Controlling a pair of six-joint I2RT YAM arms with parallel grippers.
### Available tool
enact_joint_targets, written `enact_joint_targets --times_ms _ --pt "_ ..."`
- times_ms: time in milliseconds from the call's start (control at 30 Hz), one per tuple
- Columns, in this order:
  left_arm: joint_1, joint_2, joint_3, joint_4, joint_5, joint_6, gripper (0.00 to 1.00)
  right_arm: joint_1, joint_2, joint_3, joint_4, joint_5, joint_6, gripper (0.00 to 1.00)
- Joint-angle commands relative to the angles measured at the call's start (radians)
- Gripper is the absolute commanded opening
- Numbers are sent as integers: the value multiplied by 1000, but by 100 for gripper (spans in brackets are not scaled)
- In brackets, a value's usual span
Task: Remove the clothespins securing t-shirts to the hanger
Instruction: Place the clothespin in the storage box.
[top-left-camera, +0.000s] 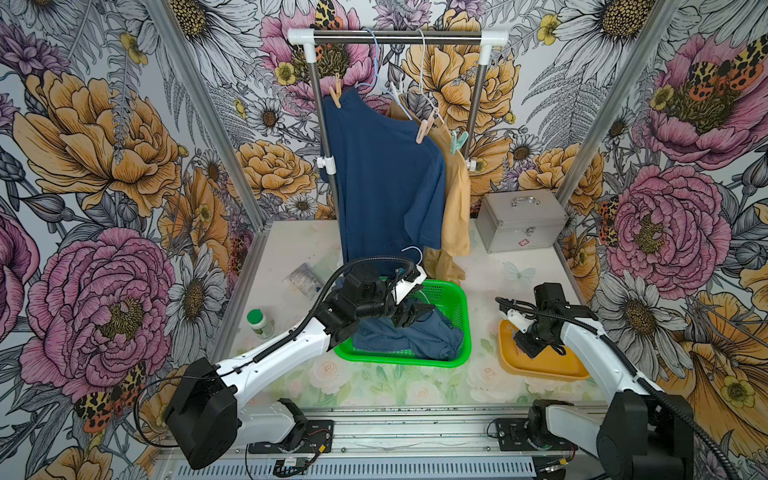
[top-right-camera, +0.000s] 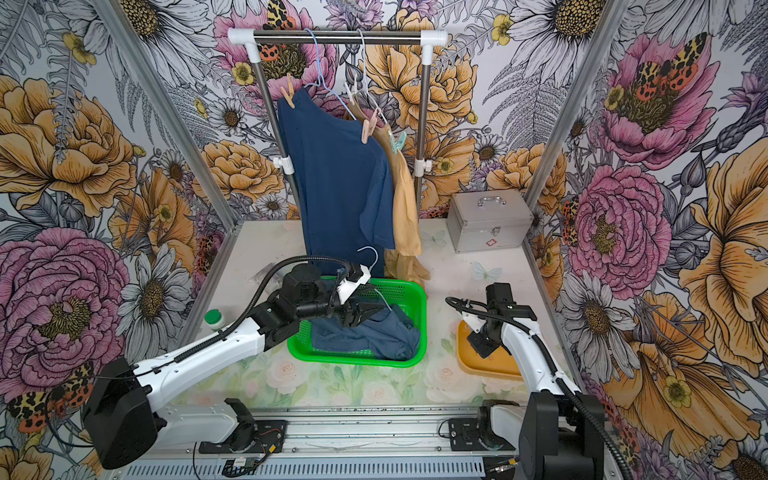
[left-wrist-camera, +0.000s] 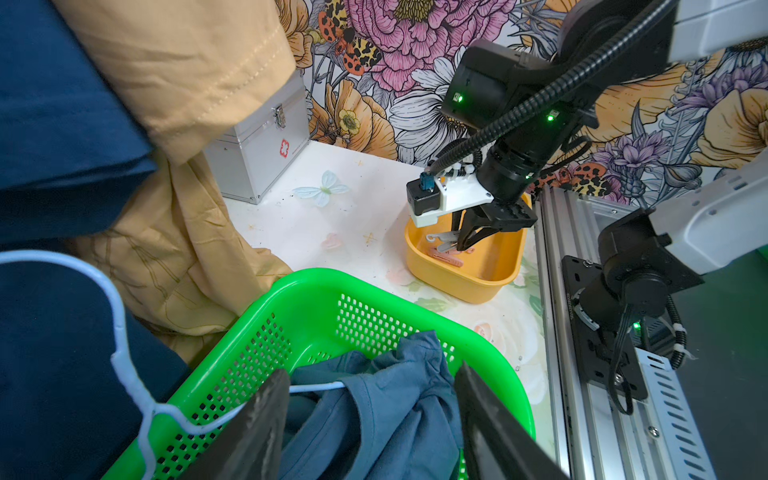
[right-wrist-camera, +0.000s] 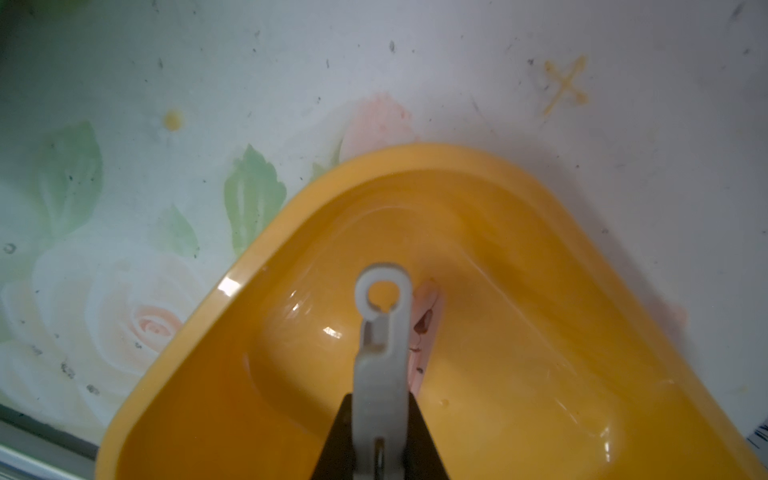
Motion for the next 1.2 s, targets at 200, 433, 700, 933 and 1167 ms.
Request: enact_joint_targets --times_ms 200,433,700,933,1167 --pt "-51 75 65 23 78 4 65 -27 58 31 7 -26 -20 6" --pt "-167 274 233 -4 -23 -9 65 -30 60 30 8 -26 -20 6" --pt "-263 497 401 -49 -72 -6 65 -37 73 20 8 -16 -19 7" --pt "-275 595 455 -69 -82 3 65 -38 88 20 8 -10 -17 9" --pt "-276 619 476 -94 -92 4 65 -38 111 28 7 4 -16 13"
